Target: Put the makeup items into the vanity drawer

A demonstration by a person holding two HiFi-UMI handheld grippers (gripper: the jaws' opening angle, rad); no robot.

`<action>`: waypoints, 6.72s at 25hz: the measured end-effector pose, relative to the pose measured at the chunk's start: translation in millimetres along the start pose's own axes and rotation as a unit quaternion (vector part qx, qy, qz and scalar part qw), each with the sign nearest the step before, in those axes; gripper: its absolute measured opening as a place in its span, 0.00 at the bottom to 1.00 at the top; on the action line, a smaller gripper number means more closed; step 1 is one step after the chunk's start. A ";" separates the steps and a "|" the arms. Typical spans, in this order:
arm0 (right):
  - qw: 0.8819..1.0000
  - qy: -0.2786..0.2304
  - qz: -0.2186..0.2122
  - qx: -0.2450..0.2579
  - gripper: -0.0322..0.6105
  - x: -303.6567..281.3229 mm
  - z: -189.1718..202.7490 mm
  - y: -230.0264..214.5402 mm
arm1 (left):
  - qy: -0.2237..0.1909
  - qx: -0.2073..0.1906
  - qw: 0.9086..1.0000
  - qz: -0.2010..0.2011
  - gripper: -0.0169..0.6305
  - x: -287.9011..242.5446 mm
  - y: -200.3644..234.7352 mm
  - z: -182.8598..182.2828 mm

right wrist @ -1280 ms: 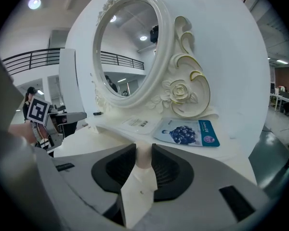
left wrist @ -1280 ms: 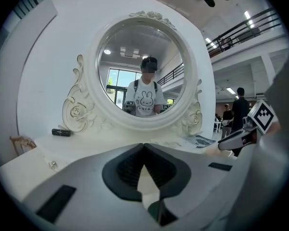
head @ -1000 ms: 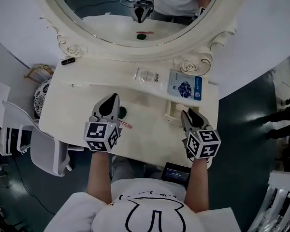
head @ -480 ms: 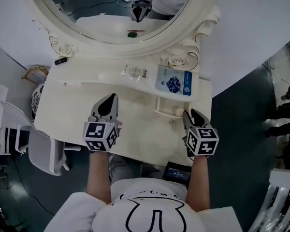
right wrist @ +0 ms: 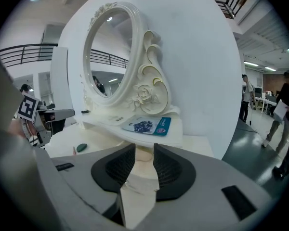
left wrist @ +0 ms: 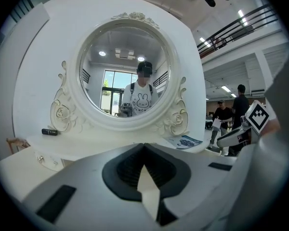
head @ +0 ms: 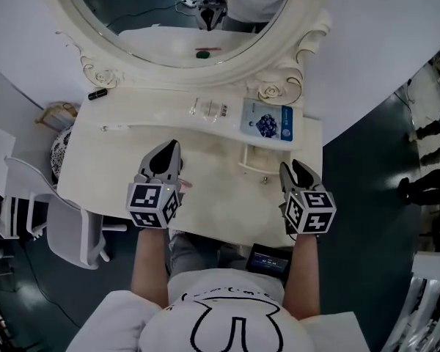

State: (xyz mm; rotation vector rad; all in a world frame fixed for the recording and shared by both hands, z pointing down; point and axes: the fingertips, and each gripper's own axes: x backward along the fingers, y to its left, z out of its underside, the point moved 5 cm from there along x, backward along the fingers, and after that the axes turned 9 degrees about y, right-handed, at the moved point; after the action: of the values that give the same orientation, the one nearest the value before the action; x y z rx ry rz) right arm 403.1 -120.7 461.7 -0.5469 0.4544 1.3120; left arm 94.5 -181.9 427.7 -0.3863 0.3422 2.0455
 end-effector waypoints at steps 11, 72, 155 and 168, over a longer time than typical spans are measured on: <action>1.000 -0.018 -0.009 0.000 0.23 -16.3 -17.1 77.8 | -0.003 -0.003 1.000 -0.011 0.04 40.5 71.8 -3.6; 0.988 0.126 -0.083 0.022 0.07 -151.7 3.1 258.5 | 0.029 0.060 0.996 -0.062 0.04 68.0 279.3 51.1; 0.963 0.113 -0.189 0.153 0.24 -143.0 -15.7 292.6 | -0.001 0.142 0.964 -0.223 0.04 187.2 260.8 94.7; 0.914 0.179 -0.258 0.258 0.24 -157.3 23.7 326.2 | 0.002 0.223 0.915 -0.336 0.04 260.8 232.3 160.3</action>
State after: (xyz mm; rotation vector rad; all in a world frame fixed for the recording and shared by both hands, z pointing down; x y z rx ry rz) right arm 52.0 -174.4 536.1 -0.4167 0.8623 0.5426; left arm -250.5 -23.2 485.9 -0.1836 0.5747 1.2448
